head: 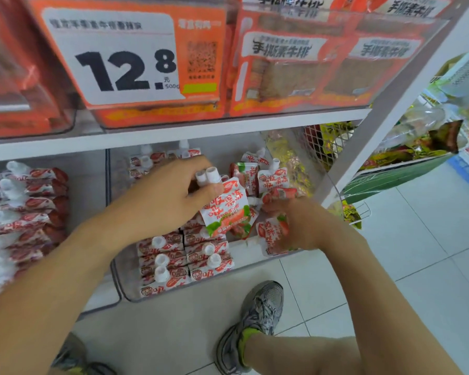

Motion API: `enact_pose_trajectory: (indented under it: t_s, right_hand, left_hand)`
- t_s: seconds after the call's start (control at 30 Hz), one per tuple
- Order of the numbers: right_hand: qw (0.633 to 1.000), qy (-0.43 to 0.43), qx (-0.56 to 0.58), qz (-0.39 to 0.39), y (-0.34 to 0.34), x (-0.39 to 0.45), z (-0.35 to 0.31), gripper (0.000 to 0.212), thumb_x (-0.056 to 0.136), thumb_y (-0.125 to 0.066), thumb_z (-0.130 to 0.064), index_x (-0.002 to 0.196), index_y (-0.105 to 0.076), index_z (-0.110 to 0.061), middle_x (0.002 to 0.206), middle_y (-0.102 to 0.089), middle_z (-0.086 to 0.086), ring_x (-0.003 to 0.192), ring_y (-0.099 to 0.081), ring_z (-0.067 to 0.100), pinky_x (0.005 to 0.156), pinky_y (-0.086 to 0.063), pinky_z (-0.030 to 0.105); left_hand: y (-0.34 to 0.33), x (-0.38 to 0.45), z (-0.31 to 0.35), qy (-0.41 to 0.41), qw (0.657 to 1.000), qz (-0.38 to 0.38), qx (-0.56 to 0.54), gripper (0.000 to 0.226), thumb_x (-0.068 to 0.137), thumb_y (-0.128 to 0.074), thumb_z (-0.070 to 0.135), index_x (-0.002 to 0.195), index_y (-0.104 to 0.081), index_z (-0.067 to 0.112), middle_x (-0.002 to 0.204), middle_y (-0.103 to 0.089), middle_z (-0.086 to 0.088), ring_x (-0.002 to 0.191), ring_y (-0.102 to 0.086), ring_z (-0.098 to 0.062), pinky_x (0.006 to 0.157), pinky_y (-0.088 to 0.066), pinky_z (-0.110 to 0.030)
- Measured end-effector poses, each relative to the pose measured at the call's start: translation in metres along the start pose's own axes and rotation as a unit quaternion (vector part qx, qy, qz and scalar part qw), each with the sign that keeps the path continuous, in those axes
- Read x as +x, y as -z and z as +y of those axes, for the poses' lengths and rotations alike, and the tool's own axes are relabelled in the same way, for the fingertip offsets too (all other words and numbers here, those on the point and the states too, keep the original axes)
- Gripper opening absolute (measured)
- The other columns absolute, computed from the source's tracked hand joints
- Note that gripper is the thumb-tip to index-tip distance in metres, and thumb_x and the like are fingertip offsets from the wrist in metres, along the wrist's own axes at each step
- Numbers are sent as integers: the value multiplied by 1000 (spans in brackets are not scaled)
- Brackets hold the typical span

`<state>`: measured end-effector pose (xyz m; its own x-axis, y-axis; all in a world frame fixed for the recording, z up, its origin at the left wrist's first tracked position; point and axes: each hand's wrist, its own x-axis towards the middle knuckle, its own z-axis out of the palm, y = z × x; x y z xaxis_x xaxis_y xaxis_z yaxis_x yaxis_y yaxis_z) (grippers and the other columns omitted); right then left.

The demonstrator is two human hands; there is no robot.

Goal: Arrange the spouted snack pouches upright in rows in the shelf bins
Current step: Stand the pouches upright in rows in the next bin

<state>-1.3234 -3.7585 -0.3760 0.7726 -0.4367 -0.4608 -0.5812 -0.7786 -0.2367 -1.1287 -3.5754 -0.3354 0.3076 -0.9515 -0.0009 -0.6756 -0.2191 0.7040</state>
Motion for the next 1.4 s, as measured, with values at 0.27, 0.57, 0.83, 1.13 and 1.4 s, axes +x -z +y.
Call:
enact_pose_trajectory:
  t_s: [0.27, 0.57, 0.83, 1.13, 1.4]
  right_hand:
    - [999, 9, -14, 47, 1, 10, 8, 61, 62, -91, -26, 119, -68, -31, 115, -59, -1, 106, -58, 22, 87, -49, 29]
    - [981, 98, 158, -61, 2, -19, 8, 15, 89, -71, -27, 103, -70, -22, 96, -66, -16, 87, -62, -3, 78, -49, 21]
    - [953, 113, 256, -113, 2, -14, 7, 27, 99, -52, -9, 115, -72, -18, 115, -71, -8, 106, -65, 3, 95, -51, 23]
    - [948, 71, 286, 119, -5, 20, 9, 29, 76, -84, -15, 102, -74, -7, 95, -75, 5, 86, -72, 15, 83, -59, 33]
    - [991, 79, 42, 102, -3, 38, -20, 47, 73, -81, -41, 111, -71, -16, 109, -71, 3, 100, -65, 24, 85, -53, 32]
  left_hand:
    - [-3, -4, 14, -4, 999, 36, -7, 17, 90, -51, 48, 88, -55, 32, 69, -62, 3, 61, -57, -14, 60, -48, -42]
    - [-12, 5, 22, 11, 995, 104, 1, 20, 94, -52, 44, 96, -57, 25, 67, -62, -1, 56, -54, -15, 55, -44, -36]
    - [-23, 16, 35, -20, 996, 86, 26, 22, 94, -51, 43, 99, -58, 23, 64, -63, -4, 57, -59, -22, 58, -49, -48]
    - [-20, 15, 34, -24, 994, 70, 78, 17, 95, -53, 40, 90, -57, 25, 59, -59, 2, 51, -55, -11, 52, -46, -36]
    - [8, -10, 19, 24, 989, 119, 82, 22, 92, -50, 49, 95, -58, 29, 65, -64, -1, 55, -59, -16, 57, -50, -43]
